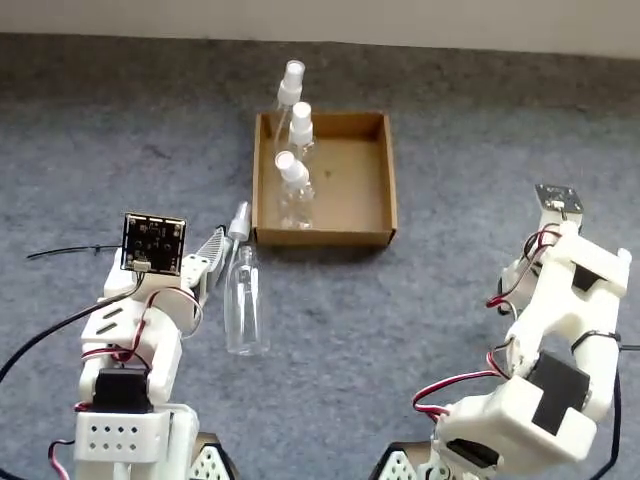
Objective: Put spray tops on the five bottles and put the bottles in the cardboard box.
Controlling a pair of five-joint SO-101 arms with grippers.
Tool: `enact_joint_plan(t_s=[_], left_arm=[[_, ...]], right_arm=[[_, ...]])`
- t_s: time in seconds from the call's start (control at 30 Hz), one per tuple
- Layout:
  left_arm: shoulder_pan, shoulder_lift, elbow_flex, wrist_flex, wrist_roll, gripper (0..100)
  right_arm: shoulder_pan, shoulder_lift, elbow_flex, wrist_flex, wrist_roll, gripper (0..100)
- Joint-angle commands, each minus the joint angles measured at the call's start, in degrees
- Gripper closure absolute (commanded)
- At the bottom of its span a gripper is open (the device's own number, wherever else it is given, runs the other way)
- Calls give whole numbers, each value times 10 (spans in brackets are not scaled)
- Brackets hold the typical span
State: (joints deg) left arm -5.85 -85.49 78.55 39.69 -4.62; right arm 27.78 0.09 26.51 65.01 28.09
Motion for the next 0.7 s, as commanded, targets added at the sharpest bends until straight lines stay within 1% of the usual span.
enact_joint_plan(t_s=[0.0,0.13,0.33,0.67], left_arm=[[6,-7,-5,-12,3,766],[6,-7,-5,-12,3,766],[6,-7,-5,-11,3,766],[6,-7,-5,-11,3,766]], right_arm=[[6,-4,-10,-7,5,774],[1,-4,-10,-9,5,774],[-3,-4,-6,-75,5,774],[-4,-4,-5,-74,5,775]])
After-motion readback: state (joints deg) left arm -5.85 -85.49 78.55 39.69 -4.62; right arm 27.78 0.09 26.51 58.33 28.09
